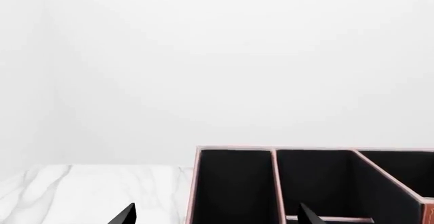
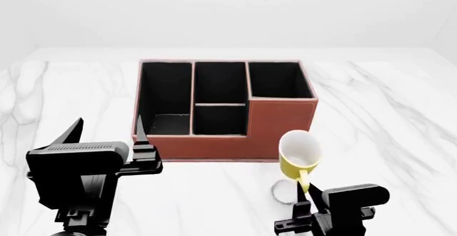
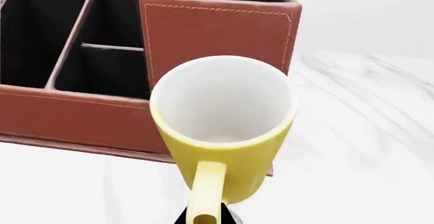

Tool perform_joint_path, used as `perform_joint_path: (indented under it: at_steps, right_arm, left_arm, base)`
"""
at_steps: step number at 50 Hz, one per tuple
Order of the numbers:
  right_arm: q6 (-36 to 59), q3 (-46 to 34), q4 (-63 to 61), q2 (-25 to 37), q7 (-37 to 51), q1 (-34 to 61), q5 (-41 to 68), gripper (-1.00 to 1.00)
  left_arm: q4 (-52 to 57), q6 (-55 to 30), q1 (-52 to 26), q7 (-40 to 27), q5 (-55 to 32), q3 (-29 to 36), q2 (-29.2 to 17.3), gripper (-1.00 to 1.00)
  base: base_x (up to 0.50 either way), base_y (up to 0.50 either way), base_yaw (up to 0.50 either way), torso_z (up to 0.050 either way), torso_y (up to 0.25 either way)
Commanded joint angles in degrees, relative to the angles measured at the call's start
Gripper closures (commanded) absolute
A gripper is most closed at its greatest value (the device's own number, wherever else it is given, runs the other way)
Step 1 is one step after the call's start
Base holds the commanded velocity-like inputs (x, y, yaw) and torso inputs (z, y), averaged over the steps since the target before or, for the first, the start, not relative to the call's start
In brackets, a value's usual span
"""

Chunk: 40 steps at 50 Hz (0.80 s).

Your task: Pick up the yellow and white mug and place it to the right of the caddy.

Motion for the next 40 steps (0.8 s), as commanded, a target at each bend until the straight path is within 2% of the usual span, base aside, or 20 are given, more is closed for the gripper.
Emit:
perform_joint_path:
  at_steps: [1, 40]
  right_arm:
    - [-1.35, 5.13, -0.24, 1.24, 2.80, -2.40, -0.07, 1.00]
    - [-1.38, 8.29, 15.96, -0.89, 1.37, 10.23, 1.23, 1.00]
  left_arm:
    - [-0.04, 0.08, -0.04, -0.34, -0.25, 0.13, -0.24, -1.00]
    - [-0.19, 1.05, 0.40, -1.15, -1.39, 0.08, -1.07, -1.00]
  base:
    - [0.00, 0.00, 0.00, 0.000, 0.000]
    - [0.00, 0.00, 0.00, 0.000, 0.001]
